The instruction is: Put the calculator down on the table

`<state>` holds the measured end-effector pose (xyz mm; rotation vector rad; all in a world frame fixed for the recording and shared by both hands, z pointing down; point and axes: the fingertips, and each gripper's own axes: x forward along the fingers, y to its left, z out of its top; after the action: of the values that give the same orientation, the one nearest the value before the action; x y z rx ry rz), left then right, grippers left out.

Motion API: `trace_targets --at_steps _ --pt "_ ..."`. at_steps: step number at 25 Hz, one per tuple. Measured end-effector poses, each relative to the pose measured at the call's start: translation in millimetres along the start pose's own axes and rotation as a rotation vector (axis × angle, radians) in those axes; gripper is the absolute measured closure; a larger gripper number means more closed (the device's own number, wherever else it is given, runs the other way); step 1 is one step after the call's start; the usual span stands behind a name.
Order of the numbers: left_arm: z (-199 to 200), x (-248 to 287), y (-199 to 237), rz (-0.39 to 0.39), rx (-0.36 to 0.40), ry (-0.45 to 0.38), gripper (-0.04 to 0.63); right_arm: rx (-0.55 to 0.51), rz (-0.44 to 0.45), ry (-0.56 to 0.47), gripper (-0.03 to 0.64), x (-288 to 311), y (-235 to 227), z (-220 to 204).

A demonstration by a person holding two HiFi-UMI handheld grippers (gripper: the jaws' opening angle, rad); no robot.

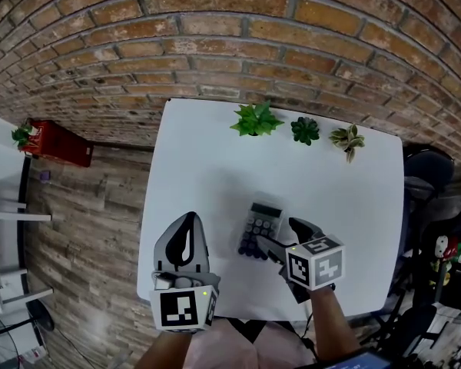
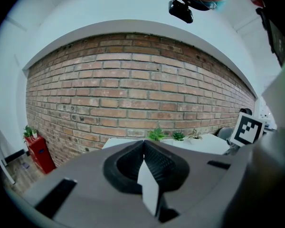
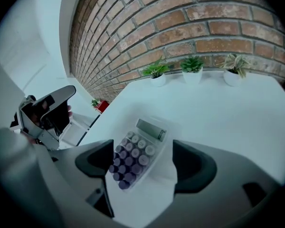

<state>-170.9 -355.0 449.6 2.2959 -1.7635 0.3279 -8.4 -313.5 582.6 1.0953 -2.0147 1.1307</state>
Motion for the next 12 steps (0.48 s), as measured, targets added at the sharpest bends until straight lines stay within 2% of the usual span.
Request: trace_targets --at_steps 7,10,12 --pt "17 -12 -19 -0.026 0.022 -0.049 0.584 -0.027 -0.001 -0.091 0.221 -25 6 9" --pt "34 -25 -32 -0.037 0.031 -0.088 0.584 -0.051 0.003 -0.187 0.234 -52 15 24" --pt "51 -34 -41 -0.044 0.034 -0.125 0.584 -0.077 0.012 -0.285 0.272 -76 26 41"
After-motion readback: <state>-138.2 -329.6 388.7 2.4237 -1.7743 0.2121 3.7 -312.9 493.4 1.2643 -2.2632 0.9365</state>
